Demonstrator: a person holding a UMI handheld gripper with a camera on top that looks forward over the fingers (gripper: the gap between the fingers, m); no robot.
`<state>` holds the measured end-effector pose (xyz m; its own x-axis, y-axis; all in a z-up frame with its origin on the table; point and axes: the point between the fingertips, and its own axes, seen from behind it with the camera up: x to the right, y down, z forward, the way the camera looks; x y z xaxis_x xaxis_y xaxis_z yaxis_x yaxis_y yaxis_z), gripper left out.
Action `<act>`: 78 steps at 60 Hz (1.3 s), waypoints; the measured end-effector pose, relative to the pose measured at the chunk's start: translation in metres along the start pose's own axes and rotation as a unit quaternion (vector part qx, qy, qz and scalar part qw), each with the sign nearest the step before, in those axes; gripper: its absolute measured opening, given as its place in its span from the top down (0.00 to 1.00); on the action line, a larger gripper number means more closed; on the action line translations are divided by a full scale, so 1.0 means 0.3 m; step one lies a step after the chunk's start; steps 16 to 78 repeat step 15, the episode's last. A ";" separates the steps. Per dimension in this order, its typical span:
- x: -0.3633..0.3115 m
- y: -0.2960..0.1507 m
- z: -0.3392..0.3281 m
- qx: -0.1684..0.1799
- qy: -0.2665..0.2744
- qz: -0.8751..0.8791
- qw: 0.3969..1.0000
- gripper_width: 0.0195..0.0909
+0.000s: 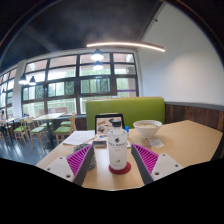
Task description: Pour water
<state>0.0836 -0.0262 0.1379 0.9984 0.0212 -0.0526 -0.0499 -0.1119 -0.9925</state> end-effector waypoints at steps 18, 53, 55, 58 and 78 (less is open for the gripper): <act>-0.114 -0.030 -0.291 0.004 -0.032 -0.028 0.999 0.12; -0.114 -0.030 -0.291 0.004 -0.032 -0.028 0.999 0.12; -0.114 -0.030 -0.291 0.004 -0.032 -0.028 0.999 0.12; -0.114 -0.030 -0.291 0.004 -0.032 -0.028 0.999 0.12; -0.114 -0.030 -0.291 0.004 -0.032 -0.028 0.999 0.12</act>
